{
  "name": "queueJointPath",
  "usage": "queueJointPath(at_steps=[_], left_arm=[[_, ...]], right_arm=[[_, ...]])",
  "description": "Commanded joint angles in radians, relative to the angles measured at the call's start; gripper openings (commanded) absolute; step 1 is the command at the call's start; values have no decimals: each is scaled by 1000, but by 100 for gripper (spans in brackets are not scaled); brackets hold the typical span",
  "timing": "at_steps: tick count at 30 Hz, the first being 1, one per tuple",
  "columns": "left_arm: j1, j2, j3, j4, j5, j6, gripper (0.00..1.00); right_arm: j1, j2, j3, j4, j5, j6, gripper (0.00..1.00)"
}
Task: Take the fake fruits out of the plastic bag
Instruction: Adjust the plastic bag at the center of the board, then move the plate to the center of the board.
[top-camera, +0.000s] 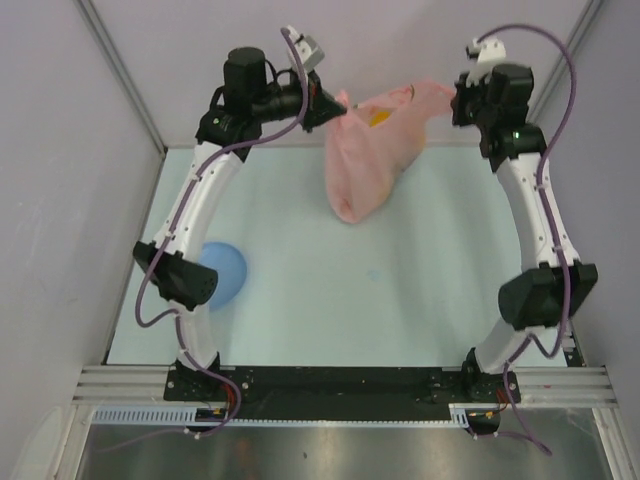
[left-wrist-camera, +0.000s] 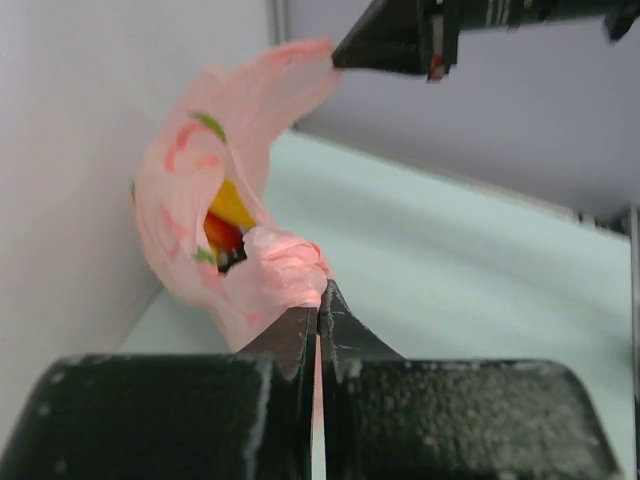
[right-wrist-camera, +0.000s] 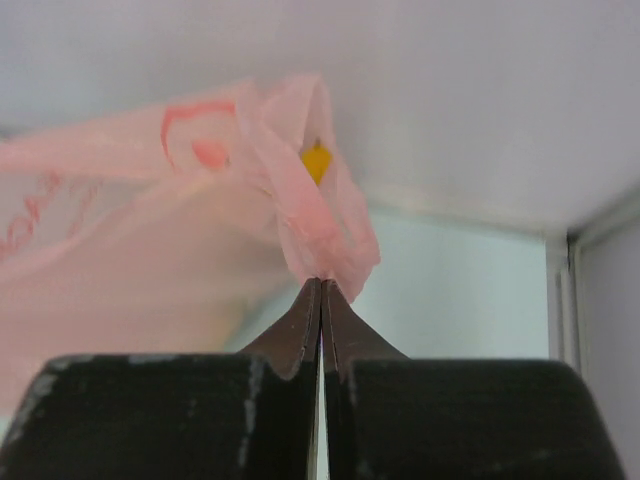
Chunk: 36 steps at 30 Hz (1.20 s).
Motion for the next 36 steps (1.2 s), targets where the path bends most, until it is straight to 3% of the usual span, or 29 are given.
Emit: queueJointPath(at_steps=[1, 2, 5, 7, 8, 9, 10, 11, 13, 15, 16, 18, 22, 30, 36], left_arm=[[-28, -199, -259, -227, 98, 245, 0], [-45, -222, -324, -258, 84, 285, 0], [-47, -316, -575, -249, 20, 298, 0], [-44, -350, -687, -228, -18, 252, 33], [-41, -380, -706, -230, -29, 234, 49], [-33, -396, -718, -247, -43, 202, 73], [-24, -414, -738, -258, -57, 191, 82], [10, -454, -749, -272, -84, 192, 87], [69, -509, -813, -283, -129, 206, 89], [221, -569, -872, -269, -166, 201, 96], [325, -574, -905, -283, -179, 212, 96], [402, -556, -938, -331, -282, 271, 96], [579, -516, -1109, -317, -461, 306, 94], [718, -425, -1239, -266, -736, 195, 88], [797, -378, -1294, -229, -744, 220, 82]], right_arm=[[1, -327, -402, -50, 57, 41, 0], [5, -382, -576, -64, 59, 40, 0], [13, -547, -775, -135, 70, 49, 0], [-1, -619, -887, -159, 56, 67, 0], [-8, -634, -904, -169, 45, 72, 8], [-16, -642, -907, -184, 26, 66, 16], [-25, -651, -904, -189, -19, 61, 27], [-30, -657, -898, -193, -24, 58, 51], [-32, -666, -866, -210, -31, 51, 68], [-31, -667, -825, -236, -47, 44, 84], [-33, -665, -806, -244, -48, 47, 87], [-33, -657, -771, -276, -60, 51, 93], [-35, -636, -700, -293, -71, 60, 95], [-33, -578, -664, -305, -102, 52, 95], [-30, -553, -665, -314, -131, 60, 95]])
